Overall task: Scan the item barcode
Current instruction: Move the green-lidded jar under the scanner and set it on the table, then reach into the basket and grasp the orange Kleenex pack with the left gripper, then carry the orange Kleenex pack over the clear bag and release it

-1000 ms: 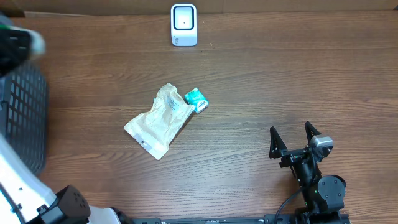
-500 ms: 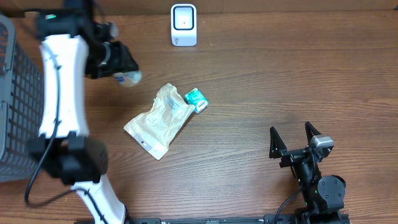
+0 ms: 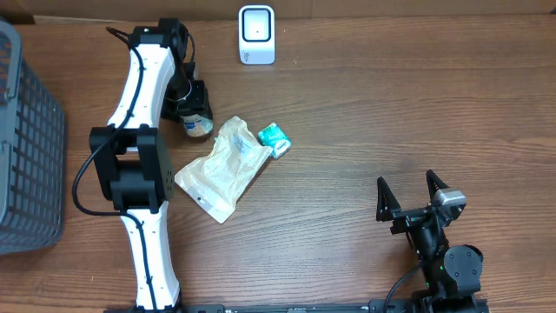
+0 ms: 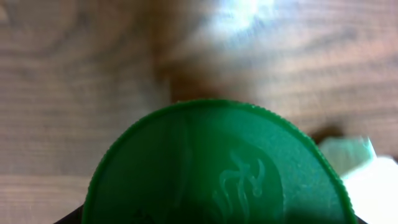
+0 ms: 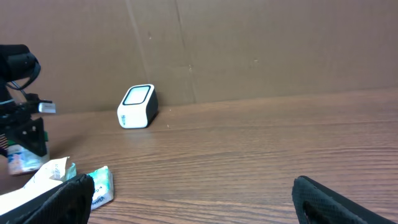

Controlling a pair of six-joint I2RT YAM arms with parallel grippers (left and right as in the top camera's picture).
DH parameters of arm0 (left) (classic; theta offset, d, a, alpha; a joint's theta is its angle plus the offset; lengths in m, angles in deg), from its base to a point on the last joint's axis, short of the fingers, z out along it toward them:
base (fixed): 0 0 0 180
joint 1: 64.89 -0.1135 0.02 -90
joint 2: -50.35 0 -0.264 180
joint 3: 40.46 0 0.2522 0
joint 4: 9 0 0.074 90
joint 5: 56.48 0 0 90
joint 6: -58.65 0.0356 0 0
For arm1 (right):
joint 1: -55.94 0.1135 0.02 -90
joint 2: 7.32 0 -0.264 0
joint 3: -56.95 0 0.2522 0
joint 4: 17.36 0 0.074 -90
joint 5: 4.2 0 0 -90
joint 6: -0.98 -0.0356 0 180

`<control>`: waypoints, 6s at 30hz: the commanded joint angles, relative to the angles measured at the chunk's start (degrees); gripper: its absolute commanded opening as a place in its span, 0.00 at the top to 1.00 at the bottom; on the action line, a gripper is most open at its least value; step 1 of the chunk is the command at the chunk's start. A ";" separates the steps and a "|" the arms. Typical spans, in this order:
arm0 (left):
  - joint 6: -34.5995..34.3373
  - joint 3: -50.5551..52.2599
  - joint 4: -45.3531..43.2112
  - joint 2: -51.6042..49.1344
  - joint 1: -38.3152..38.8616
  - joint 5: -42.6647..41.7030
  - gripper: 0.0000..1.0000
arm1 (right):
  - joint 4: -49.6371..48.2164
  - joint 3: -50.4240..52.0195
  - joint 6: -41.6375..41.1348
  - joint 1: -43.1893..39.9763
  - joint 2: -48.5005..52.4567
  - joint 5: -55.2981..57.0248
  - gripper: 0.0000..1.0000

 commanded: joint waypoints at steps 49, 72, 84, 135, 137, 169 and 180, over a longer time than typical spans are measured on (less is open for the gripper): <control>-13.70 -6.99 -0.04 34.99 -45.33 -2.47 0.00 | -0.15 0.59 -0.15 -0.15 -0.50 0.37 0.00; 7.93 -4.72 -12.59 1.53 -53.51 13.25 0.24 | -0.15 0.59 -0.15 -0.15 -0.50 0.37 0.00; 13.00 -4.72 -20.46 -8.41 -52.50 13.05 0.46 | -0.15 0.59 -0.15 -0.15 -0.50 0.35 0.00; 9.38 29.09 -4.39 36.33 9.22 -7.32 0.96 | -0.15 0.59 -0.15 -0.15 -0.50 0.35 0.00; 9.35 33.00 -6.82 36.33 11.23 -6.43 0.96 | -0.15 0.59 -0.15 -0.15 -0.50 0.35 0.00; 10.56 6.03 -0.11 41.18 -16.17 -1.31 0.00 | -0.15 0.59 -0.15 -0.15 -0.50 0.37 0.00; 11.26 4.61 -2.21 40.33 -31.95 -6.93 0.00 | -0.15 0.59 -0.15 -0.15 -0.50 0.35 0.00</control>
